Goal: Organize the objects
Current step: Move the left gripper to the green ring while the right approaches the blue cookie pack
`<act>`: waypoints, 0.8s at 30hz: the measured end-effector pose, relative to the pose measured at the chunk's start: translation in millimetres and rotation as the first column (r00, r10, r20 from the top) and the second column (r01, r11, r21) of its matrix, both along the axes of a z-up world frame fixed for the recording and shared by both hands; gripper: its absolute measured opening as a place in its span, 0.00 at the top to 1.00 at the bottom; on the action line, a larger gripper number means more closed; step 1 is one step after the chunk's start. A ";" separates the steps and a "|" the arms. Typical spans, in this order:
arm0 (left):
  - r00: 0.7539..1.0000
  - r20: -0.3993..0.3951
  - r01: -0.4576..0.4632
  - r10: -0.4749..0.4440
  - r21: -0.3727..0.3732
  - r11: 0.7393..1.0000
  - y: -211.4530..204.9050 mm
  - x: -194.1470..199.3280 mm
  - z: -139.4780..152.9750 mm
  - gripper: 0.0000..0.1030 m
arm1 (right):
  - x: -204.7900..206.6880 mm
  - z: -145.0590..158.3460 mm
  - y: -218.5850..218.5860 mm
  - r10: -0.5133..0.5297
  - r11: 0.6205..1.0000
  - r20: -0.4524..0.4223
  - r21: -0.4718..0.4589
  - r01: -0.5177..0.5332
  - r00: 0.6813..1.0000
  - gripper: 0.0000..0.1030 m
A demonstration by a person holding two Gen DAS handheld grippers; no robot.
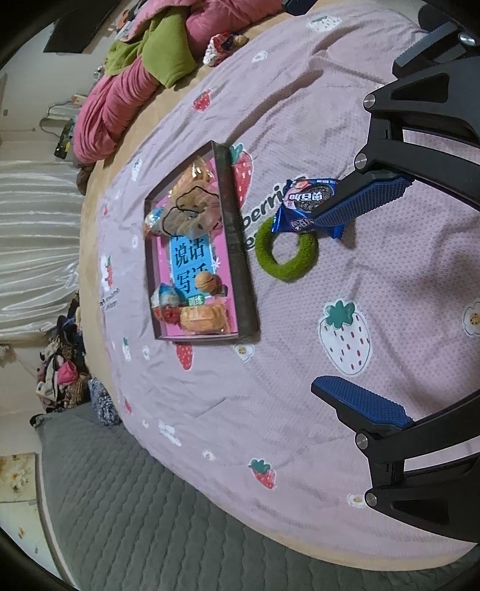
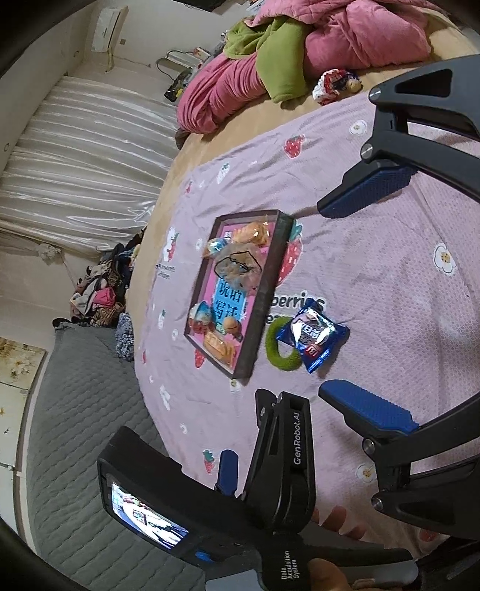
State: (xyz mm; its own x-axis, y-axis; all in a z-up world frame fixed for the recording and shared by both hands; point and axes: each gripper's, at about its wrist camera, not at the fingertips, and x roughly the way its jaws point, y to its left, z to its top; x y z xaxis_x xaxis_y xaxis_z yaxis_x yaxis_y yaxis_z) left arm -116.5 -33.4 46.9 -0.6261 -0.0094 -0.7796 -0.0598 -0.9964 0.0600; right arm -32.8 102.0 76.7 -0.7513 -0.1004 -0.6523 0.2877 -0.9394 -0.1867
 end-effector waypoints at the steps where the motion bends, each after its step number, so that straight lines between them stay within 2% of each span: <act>1: 1.000 0.003 0.001 -0.001 -0.001 1.000 0.7 -1.1 -2.0 0.18 | -1.0 -1.8 -0.2 0.000 1.000 0.003 0.001 0.000 1.000 0.13; 21: 0.997 0.071 0.015 -0.016 0.015 1.000 1.6 -39.6 -41.2 0.18 | -36.4 -50.5 -6.5 0.036 0.999 0.103 -0.006 -0.036 0.994 0.13; 24: 0.997 0.080 0.015 -0.016 0.016 1.000 1.8 -48.1 -47.4 0.18 | -44.8 -58.0 -6.8 0.038 0.999 0.124 -0.026 -0.035 0.992 0.09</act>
State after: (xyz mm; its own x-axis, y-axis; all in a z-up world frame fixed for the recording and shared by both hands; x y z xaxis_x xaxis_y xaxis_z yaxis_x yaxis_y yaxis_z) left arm -164.6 -31.6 -0.4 -0.5619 0.0121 -0.8272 -0.0794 -0.9961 0.0394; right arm -77.6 95.1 18.8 -0.6600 -0.1426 -0.7376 0.3413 -0.9316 -0.1253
